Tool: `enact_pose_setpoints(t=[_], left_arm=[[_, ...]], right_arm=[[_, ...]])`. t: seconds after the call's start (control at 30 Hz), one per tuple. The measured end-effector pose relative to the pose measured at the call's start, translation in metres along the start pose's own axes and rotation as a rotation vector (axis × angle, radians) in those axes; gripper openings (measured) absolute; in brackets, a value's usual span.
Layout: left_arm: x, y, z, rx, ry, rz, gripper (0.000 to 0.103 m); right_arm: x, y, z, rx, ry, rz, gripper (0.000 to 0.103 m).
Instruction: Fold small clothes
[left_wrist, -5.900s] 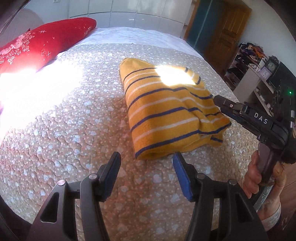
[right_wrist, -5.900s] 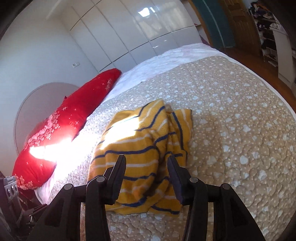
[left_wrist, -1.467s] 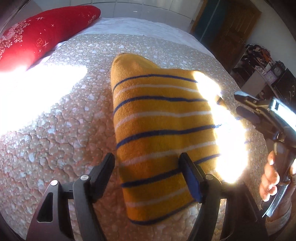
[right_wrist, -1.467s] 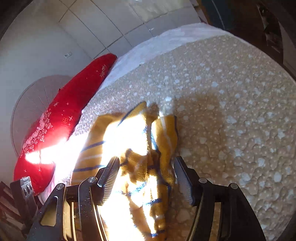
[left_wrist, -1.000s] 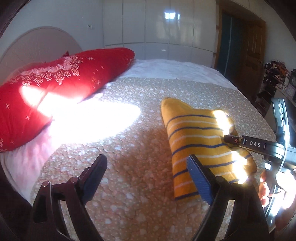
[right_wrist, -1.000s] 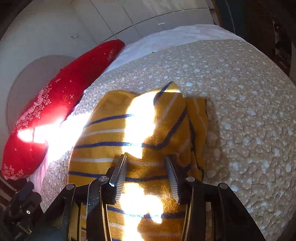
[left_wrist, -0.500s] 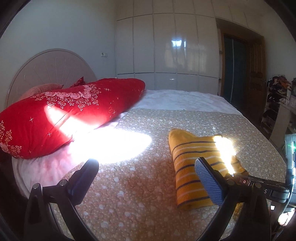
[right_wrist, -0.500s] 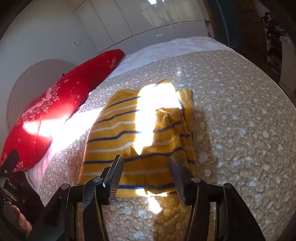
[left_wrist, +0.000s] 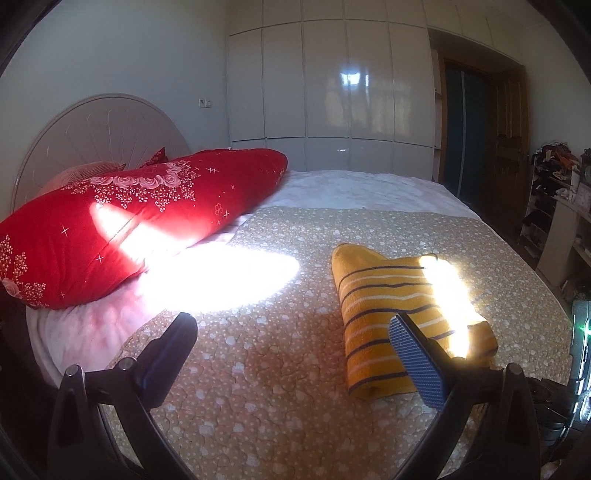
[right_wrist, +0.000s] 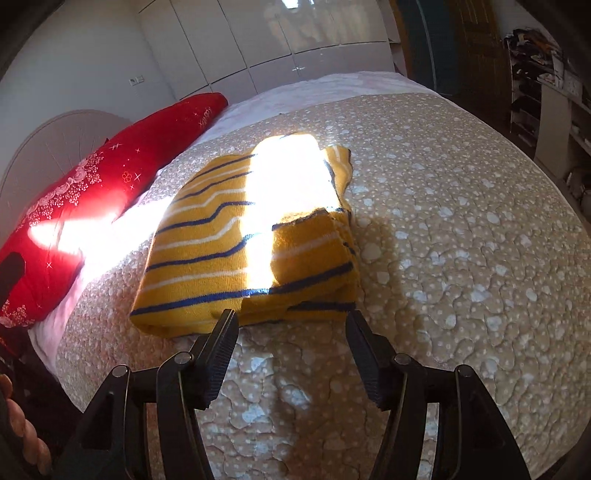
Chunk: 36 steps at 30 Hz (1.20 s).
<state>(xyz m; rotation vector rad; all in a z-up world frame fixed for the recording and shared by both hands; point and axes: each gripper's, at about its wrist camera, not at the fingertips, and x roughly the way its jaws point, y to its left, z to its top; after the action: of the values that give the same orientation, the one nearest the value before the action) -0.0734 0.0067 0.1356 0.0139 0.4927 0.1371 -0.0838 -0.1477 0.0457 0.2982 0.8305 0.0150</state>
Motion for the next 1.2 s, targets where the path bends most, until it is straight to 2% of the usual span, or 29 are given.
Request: enact_pose_setpoints(t=[0.4, 0.67, 0.73, 0.83, 0.97, 1.2], left_arm=[[-0.011, 0.006, -0.015, -0.004, 0.036, -0.009, 0.103], [-0.039, 0.011, -0.014, -0.037, -0.078, 0.032, 0.103], [-0.04, 0.01, -0.012, -0.038, -0.062, 0.038, 0.103], [-0.037, 0.008, -0.013, -0.018, -0.043, 0.003, 0.103], [-0.036, 0.002, -0.019, 0.013, -0.027, 0.016, 0.103], [-0.023, -0.002, -0.032, 0.026, 0.065, -0.04, 0.103]], right_arm=[[-0.018, 0.012, -0.019, -0.047, -0.01, -0.062, 0.072], [-0.031, 0.023, -0.029, -0.115, -0.034, -0.098, 0.077], [-0.03, 0.026, -0.029, -0.13, -0.034, -0.102, 0.077], [-0.028, 0.029, -0.03, -0.139, -0.029, -0.1, 0.078], [-0.026, 0.033, -0.033, -0.16, -0.026, -0.129, 0.082], [-0.019, 0.032, -0.036, -0.182, 0.002, -0.161, 0.086]])
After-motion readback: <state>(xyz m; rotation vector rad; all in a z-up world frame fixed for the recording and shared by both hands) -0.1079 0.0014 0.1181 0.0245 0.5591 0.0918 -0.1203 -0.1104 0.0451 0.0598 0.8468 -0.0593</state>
